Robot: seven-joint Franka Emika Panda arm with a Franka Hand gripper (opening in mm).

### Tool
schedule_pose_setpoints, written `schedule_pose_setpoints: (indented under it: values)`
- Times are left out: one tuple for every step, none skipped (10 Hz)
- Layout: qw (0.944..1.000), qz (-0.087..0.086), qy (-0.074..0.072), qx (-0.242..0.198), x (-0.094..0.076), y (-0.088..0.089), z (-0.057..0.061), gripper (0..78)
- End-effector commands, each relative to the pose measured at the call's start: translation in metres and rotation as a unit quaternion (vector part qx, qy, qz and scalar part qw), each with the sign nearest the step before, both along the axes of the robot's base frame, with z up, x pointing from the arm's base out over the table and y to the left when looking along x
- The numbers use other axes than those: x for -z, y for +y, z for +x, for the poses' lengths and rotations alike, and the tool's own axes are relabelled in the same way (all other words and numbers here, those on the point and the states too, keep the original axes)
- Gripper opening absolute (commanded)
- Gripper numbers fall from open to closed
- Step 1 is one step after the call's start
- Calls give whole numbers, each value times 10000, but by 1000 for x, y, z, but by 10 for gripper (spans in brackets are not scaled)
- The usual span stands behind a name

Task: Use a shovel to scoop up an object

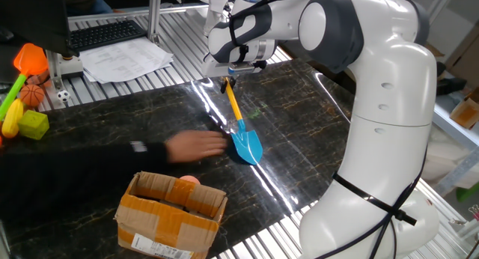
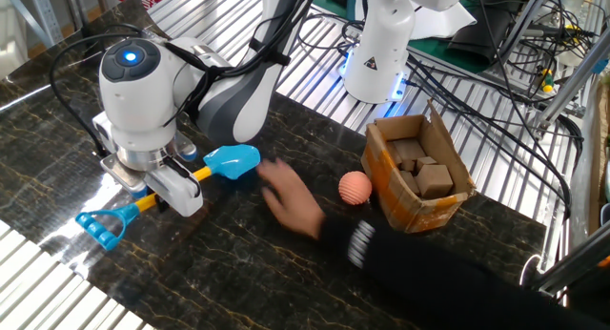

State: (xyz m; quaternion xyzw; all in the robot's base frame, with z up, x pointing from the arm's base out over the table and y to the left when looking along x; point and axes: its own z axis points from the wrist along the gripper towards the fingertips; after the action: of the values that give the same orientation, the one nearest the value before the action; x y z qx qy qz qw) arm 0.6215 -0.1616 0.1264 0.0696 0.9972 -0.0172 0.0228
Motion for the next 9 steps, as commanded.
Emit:
schedule_pose_setpoints:
  values:
    - [9957,-48,42,927,-11,0,0,13]
    - [9943,-58,27,1061,-12,0,0,13]
    - [9928,-49,31,1194,-13,1,0,13]
    - [9919,-43,42,1268,-13,1,0,13]
    - [9884,-45,46,1518,-14,3,1,13]
    - [9847,-44,48,1739,-16,6,1,13]
    - [9819,-56,50,1893,-18,10,1,13]
    - [9788,-52,66,2049,-19,14,0,13]
    - [9778,-45,65,2093,-20,16,0,13]
